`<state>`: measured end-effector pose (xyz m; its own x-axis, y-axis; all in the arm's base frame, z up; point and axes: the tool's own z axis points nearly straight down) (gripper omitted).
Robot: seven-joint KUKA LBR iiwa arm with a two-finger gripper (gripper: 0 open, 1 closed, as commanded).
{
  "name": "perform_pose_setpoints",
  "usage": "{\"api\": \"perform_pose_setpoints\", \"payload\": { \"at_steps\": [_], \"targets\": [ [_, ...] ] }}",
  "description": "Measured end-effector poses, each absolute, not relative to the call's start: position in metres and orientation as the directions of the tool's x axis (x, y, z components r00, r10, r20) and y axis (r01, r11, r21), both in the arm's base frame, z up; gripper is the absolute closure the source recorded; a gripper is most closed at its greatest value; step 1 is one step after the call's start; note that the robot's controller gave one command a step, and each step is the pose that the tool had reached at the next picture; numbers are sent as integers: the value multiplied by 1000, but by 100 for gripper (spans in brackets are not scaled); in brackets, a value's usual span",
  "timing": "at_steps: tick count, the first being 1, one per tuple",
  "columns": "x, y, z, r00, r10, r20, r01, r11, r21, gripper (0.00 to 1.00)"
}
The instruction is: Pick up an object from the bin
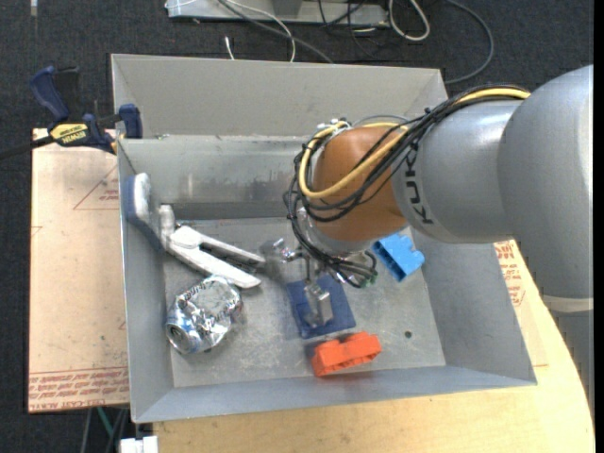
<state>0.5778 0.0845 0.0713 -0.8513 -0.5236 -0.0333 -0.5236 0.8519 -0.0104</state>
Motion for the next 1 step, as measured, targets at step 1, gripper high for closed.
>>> {"api": "perform_pose_setpoints", "payload": {
  "at_steps": [1],
  "targets": [
    [584, 24, 71, -905, -423, -36, -423, 906, 1, 0]
  ]
}}
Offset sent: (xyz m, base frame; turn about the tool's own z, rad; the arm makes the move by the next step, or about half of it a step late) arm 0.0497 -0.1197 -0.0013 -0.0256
